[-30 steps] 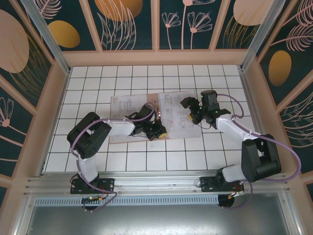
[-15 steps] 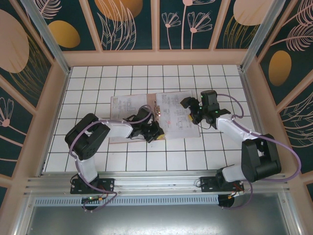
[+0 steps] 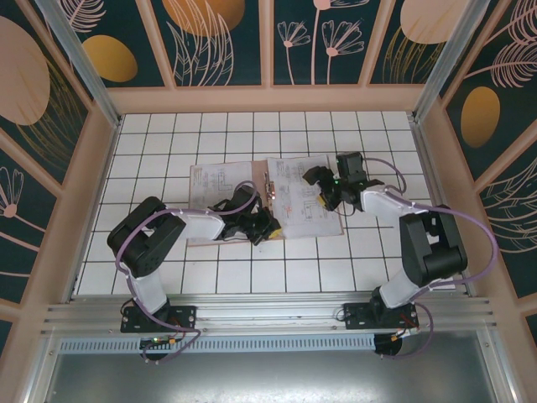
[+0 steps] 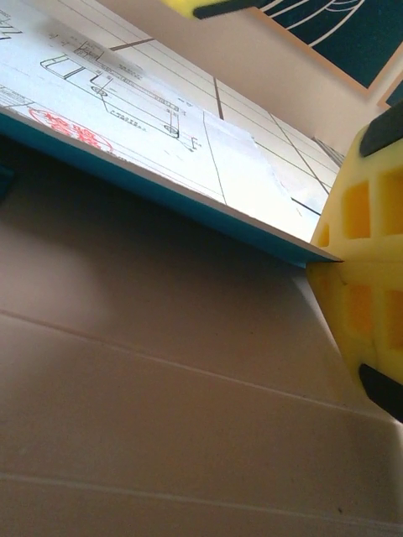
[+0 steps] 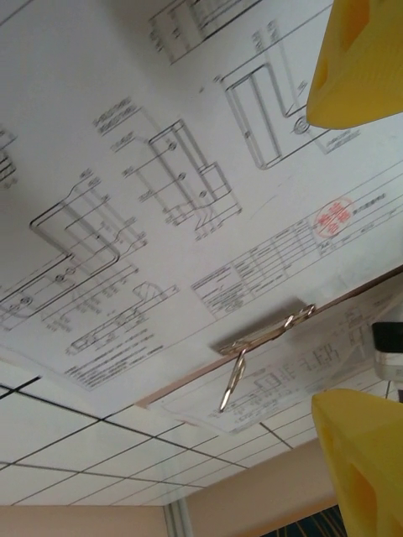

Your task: Put the files into the folder

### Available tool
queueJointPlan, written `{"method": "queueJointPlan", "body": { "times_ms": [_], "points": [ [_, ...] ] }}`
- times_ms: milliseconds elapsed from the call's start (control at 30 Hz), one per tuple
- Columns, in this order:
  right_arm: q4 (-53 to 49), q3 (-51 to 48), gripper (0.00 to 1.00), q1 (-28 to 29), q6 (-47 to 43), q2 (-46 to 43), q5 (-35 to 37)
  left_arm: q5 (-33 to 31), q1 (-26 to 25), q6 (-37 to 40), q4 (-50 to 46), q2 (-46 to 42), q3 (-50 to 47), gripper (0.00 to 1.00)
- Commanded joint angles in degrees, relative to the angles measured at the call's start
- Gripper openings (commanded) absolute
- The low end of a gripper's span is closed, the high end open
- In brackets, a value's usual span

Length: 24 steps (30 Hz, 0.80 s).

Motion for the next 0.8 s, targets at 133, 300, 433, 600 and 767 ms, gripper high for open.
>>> {"method": "queueJointPlan", "body": {
  "times_ms": [133, 300, 433, 600, 767],
  "points": [
    [0.4, 3.7, 0.82, 0.2, -1.3, 0.9, 0.3, -1.4, 0.3, -0.6, 1.0, 0.0, 0.8, 0.0],
    [0.4, 2.8, 0.82, 0.2, -1.0, -0.1, 0.4, -1.3, 0.2, -0.7, 1.3, 0.4, 1.1, 0.0],
    [0.7, 1.7, 0.82, 0.2, -0.5, -1.0, 0.5, -1.2, 0.2, -0.5, 1.3, 1.1, 2.0, 0.0],
    [0.6, 1.0, 0.82, 0.2, -0.5, -1.6, 0.6, -1.3, 0.2, -0.1, 0.4, 1.0, 2.4, 0.0],
    [0.7, 0.6, 0.82, 0.2, -0.4, -1.8, 0.7, -1.3, 0.2, 0.3, -0.4, 0.6, 2.3, 0.0]
  ]
}}
